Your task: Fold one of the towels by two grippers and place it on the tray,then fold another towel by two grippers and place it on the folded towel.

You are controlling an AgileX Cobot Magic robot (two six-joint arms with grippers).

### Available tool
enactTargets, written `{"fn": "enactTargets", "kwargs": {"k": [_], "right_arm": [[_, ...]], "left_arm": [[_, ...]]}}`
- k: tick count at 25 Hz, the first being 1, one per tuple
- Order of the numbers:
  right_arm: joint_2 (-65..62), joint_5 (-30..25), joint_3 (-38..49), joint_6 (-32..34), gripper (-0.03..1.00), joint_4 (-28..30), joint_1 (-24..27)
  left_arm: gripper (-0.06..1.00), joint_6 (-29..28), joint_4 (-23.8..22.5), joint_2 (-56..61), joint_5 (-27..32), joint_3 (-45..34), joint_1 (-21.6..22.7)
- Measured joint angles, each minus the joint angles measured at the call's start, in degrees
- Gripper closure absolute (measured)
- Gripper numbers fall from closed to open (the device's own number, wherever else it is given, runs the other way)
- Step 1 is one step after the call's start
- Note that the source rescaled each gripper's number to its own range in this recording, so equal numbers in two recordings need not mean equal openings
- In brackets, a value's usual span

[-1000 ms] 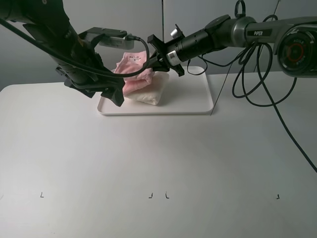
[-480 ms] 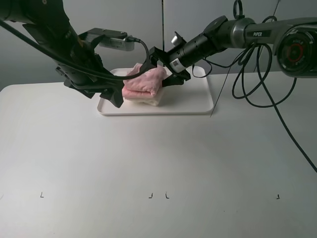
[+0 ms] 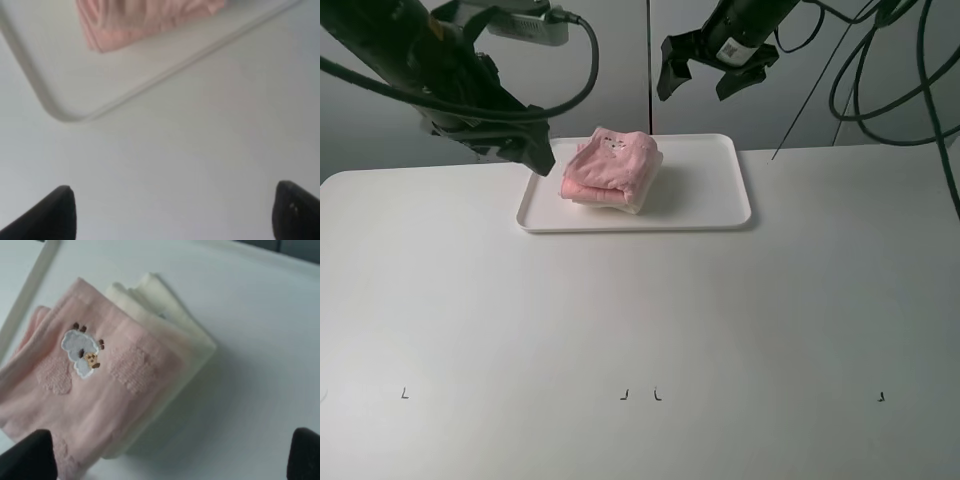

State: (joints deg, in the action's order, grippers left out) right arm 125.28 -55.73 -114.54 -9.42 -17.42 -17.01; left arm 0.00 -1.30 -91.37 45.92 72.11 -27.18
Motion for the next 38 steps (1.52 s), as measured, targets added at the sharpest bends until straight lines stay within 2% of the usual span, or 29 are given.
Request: {"fn": "enactTargets", "kwargs": {"k": [4, 9, 12, 19, 27, 31, 38], "right_arm": [[-9.3, 3.0, 12.6, 0.3, 0.03, 2.1, 0.0], [-26.2, 10.3, 36.5, 0.0, 0.04, 5.4, 0.0], [-36.7, 10.6, 48.0, 0.0, 0.02, 6.2, 0.0], [-59.5, 9.8, 67.7, 1.3, -0.03, 7.0, 0.0], [-83.6, 6.7, 79.0, 2.5, -0.03, 7.8, 0.0], [-94.3, 5.2, 81.4, 2.5, -0.03, 7.8, 0.0], [-108.0, -1.2, 83.0, 2.7, -0.03, 8.4, 0.0]], "left_arm": [[-0.06, 0.0, -0.8, 8.0, 0.0, -6.4, 5.3], [-0.06, 0.0, -1.2, 22.6, 0.4, -15.3, 14.4], [-0.06, 0.0, -1.4, 30.4, 1.8, -19.4, 18.6], [-0.06, -1.2, -1.4, 44.1, 5.2, -27.3, 20.1], [-0.06, -2.9, -1.4, 54.7, 11.6, -30.8, 20.2], [-0.06, -3.5, -1.4, 58.7, 15.1, -30.8, 20.2], [-0.06, -4.3, -1.4, 68.3, 16.4, -33.2, 20.2]]}}
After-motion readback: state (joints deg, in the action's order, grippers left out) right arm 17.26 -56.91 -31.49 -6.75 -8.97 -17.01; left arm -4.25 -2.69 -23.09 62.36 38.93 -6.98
